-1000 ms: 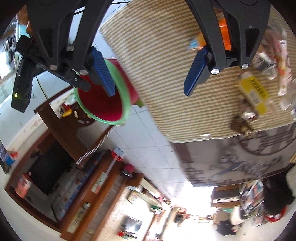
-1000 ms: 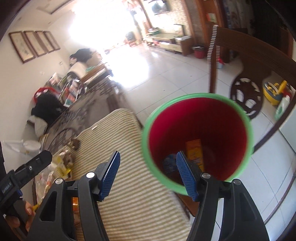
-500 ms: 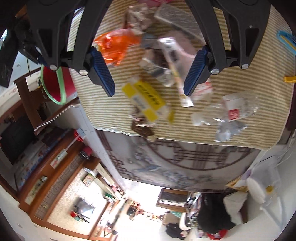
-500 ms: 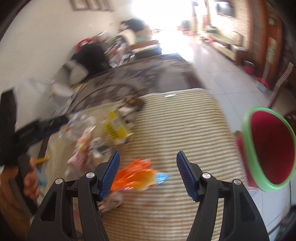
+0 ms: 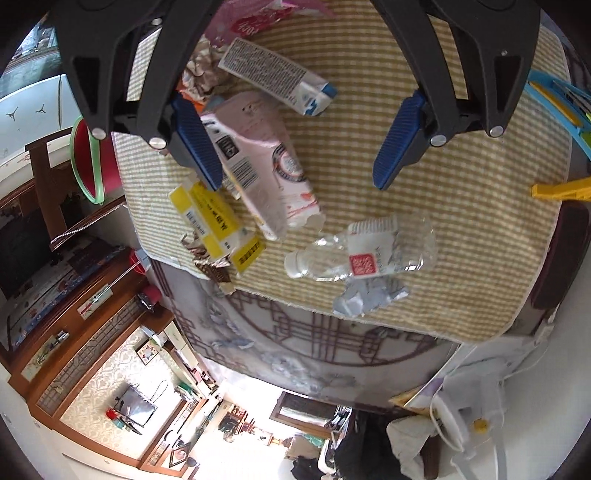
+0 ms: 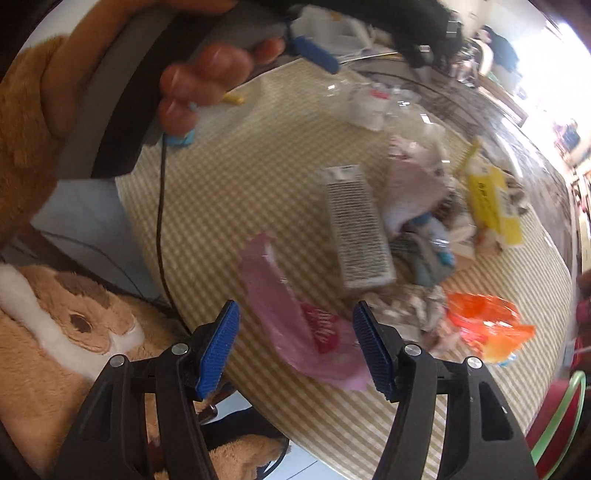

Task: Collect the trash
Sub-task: 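Move the right tool back to the table and grasp the pink wrapper, then grasp the white milk carton with the left tool while the right holds the pink wrapper, then carry the pink wrapper into the red bucket with the right tool while the left carries the carton, then drop the white milk carton into the red bucket by opening the left tool, then grasp the pink strawberry carton with the left tool while the right grasps the paper cup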

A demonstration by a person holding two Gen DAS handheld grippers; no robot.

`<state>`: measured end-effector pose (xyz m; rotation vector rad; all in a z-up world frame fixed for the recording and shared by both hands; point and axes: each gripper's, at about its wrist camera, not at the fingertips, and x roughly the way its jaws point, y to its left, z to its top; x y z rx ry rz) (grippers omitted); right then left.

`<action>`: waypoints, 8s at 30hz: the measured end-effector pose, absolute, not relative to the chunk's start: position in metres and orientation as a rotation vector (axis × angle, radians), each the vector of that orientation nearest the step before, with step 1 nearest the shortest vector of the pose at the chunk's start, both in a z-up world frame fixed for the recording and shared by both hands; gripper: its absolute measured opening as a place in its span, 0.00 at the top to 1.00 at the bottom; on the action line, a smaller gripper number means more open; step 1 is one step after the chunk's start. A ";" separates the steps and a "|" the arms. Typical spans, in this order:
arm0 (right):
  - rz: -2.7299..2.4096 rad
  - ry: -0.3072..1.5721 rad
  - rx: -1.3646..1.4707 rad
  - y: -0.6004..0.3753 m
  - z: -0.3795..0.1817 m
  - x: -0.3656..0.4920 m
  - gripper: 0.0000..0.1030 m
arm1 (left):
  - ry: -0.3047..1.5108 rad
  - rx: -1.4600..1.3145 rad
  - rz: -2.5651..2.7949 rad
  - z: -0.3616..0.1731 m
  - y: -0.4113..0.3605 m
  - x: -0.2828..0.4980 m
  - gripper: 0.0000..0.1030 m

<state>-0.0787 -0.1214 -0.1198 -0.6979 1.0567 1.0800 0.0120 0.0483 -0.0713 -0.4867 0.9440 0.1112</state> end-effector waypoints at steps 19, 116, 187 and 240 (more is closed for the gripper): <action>0.724 0.996 -0.143 -0.179 -0.072 -0.002 0.84 | 1.150 -0.580 0.111 -0.122 0.043 -0.013 0.16; 0.698 0.873 0.097 -0.316 -0.032 0.056 0.82 | 0.858 -0.310 0.109 -0.032 -0.127 0.057 0.65; 0.002 0.785 0.362 -0.621 -0.055 0.067 0.42 | 0.966 -0.063 -0.479 -0.054 -0.417 0.148 0.39; 0.225 0.950 0.170 -0.289 -0.069 0.058 0.36 | 1.256 -0.614 0.017 -0.169 -0.005 0.092 0.43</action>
